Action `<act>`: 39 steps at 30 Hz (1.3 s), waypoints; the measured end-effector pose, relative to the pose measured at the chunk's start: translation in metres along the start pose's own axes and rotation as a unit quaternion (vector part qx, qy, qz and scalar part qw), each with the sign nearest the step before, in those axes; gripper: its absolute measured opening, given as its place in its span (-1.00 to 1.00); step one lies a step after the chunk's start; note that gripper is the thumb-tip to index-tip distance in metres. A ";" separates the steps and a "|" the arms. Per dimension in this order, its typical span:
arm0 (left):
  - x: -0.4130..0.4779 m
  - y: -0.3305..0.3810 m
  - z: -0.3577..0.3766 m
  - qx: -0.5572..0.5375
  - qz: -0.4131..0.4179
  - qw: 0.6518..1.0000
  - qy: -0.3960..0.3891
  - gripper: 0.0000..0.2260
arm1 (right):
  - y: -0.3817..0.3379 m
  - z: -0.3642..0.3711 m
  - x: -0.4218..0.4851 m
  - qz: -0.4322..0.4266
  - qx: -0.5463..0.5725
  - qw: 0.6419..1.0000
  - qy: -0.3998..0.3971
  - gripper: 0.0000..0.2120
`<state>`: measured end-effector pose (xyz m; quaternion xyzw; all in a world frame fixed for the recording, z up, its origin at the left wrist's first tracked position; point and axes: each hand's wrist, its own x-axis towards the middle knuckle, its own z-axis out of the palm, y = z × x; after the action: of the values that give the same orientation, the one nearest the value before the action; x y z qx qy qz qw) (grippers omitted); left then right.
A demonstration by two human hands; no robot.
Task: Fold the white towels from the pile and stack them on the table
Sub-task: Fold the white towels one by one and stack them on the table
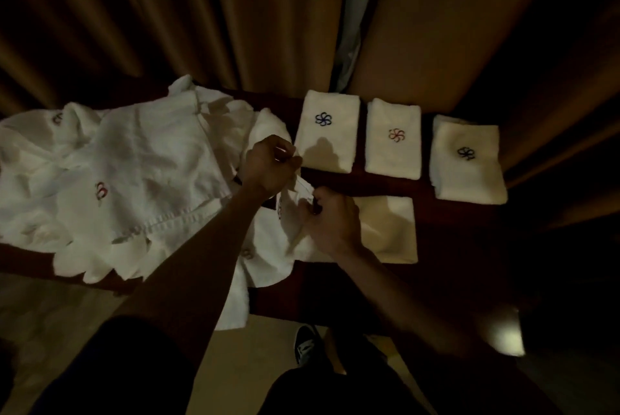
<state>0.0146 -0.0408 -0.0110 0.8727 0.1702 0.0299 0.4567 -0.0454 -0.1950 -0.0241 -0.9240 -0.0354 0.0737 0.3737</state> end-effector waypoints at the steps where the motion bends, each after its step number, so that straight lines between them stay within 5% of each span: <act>1: -0.002 0.008 0.012 -0.011 0.004 1.000 0.000 -0.86 | 0.008 -0.009 0.000 0.012 0.003 1.000 0.008 -0.74; 13: -0.034 0.062 0.155 -0.104 0.026 0.992 -0.069 -0.85 | 0.118 -0.082 -0.018 0.108 0.015 0.991 0.078 -0.67; 19: -0.039 0.067 0.196 -0.116 0.017 0.987 -0.109 -0.81 | 0.153 -0.091 -0.019 0.158 0.015 0.987 0.035 -0.79; 25: -0.034 0.068 0.212 -0.112 0.025 0.982 -0.152 -0.81 | 0.176 -0.098 -0.013 0.226 0.015 0.974 -0.015 -0.66; 30: -0.024 0.043 0.198 0.055 0.052 0.987 -0.143 -0.90 | 0.191 -0.085 -0.006 0.294 -0.006 0.956 -0.009 -0.54; 36: -0.029 -0.003 0.179 0.235 0.090 0.947 -0.197 -0.50 | 0.185 -0.068 0.004 0.295 0.016 0.955 -0.005 -0.27; 39: -0.033 -0.022 0.181 0.315 0.130 0.908 -0.246 -0.32 | 0.191 -0.061 0.006 0.281 -0.020 0.959 -0.008 -0.35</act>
<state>0.0154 -0.1826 -0.1303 0.9652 -0.0622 -0.1814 0.1779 -0.0276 -0.3729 -0.1144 -0.9032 0.2213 0.1825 0.3194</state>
